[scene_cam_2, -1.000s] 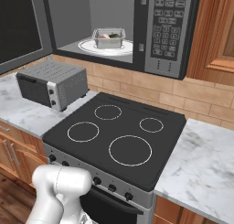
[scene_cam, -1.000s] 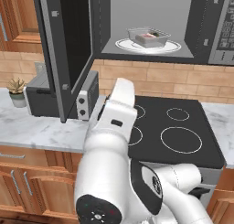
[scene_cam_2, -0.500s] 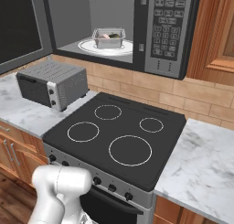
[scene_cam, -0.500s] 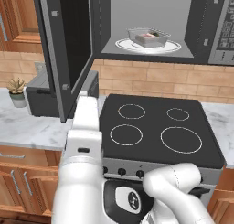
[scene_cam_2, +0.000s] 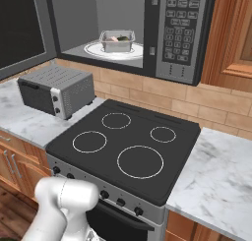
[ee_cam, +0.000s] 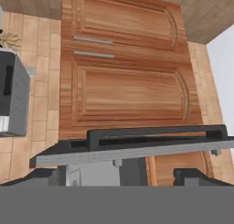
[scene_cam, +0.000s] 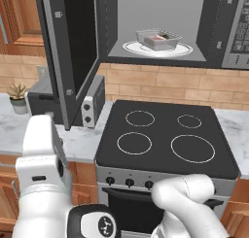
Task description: Place the tupperware containing the steak and squash meal in the microwave. Close the microwave door and press the start button to reheat the meal.
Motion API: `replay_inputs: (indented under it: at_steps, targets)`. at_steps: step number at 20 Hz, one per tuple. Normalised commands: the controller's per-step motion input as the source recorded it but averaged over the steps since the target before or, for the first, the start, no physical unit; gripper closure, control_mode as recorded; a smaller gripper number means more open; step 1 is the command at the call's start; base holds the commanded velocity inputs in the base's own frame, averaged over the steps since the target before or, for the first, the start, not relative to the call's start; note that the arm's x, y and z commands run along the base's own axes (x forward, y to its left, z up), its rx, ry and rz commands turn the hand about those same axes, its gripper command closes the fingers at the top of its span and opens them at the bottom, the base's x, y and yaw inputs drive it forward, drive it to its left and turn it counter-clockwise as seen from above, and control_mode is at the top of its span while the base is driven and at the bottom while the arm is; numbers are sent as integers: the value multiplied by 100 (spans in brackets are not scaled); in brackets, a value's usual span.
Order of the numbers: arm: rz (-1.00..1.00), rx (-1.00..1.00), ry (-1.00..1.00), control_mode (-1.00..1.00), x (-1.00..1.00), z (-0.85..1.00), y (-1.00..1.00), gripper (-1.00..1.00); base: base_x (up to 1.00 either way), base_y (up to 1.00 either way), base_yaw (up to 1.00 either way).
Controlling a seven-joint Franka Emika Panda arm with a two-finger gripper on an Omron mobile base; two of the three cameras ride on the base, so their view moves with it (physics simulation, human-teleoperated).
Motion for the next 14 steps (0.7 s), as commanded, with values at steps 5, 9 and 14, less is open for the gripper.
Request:
replay_inputs:
  at_steps: [5,9,14]
  targets:
    - [0,-2,1,-100,10,-1,45,-100,0,0,0]
    - [0,-2,3,-100,47,-8,28,-100,0,0,0]
    - [0,-2,3,-100,57,-9,26,-100,0,0,0]
